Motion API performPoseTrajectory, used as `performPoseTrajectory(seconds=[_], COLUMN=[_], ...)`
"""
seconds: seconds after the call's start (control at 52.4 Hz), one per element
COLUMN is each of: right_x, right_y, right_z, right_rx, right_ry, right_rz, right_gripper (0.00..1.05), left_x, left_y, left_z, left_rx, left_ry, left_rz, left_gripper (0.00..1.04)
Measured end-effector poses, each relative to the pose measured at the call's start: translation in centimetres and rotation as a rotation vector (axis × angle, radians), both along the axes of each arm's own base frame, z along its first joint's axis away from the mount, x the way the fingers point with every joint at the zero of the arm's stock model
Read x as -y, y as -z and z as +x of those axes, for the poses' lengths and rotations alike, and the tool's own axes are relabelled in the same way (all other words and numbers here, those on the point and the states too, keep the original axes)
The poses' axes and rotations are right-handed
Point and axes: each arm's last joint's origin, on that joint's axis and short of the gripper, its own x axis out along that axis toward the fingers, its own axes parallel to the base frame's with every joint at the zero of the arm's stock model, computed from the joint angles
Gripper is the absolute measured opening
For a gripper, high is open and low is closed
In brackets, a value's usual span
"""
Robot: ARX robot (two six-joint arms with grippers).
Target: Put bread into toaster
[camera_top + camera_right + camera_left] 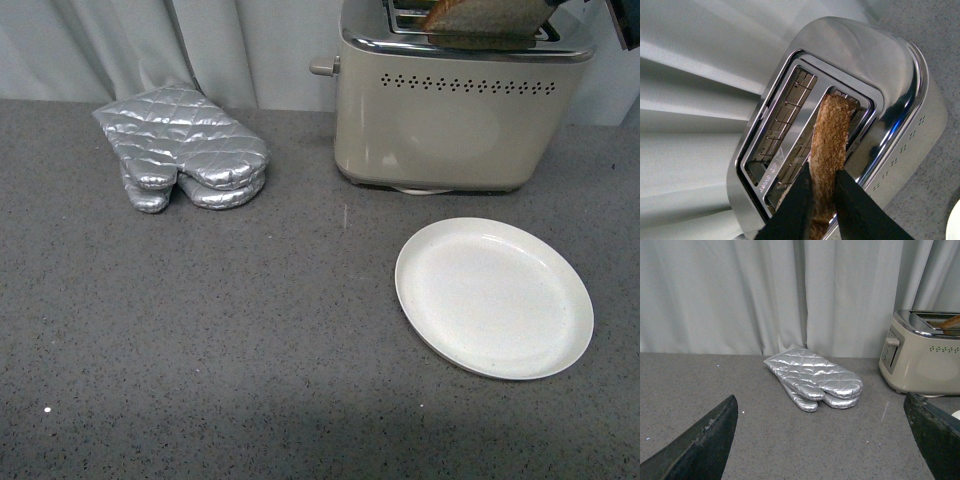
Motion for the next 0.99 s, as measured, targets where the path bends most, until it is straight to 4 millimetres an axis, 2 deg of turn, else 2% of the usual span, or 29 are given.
performPoseTrajectory(seconds=[0.114,0.267,0.324,0.42,0.553,0.706,0.992], right_x=[-0.2,0.0,0.2,0.7,1.4,2.5,6.4], right_y=[-0.4,-2.1,-2.7,-3.1,-2.9,-1.1,2.1], right_z=[0.2,-1.3,-2.7,-4.7,-7.2,-10.3,-16.9], right_rx=[0.065,0.184,0.255,0.34,0.415,0.399,0.282], right_ry=[-0.058,-0.148,-0.19,-0.243,-0.308,-0.415,-0.439], right_rz=[-0.129,-0.354,-0.497,-0.681,-0.878,-1.066,-1.211], right_gripper=[0.38,0.66,0.8,0.97,0.95,0.95,0.95], left_x=[0.0,0.0,0.0,0.0,0.0,0.0,0.0], left_y=[0.0,0.0,0.0,0.0,0.0,0.0,0.0], left_z=[0.0,0.0,0.0,0.0,0.0,0.0,0.0], left_rx=[0.0,0.0,0.0,0.0,0.0,0.0,0.0], left_ry=[0.0,0.0,0.0,0.0,0.0,0.0,0.0], left_rz=[0.0,0.0,0.0,0.0,0.0,0.0,0.0], left_gripper=[0.98,0.98,0.98,0.98,0.98,0.98,0.98])
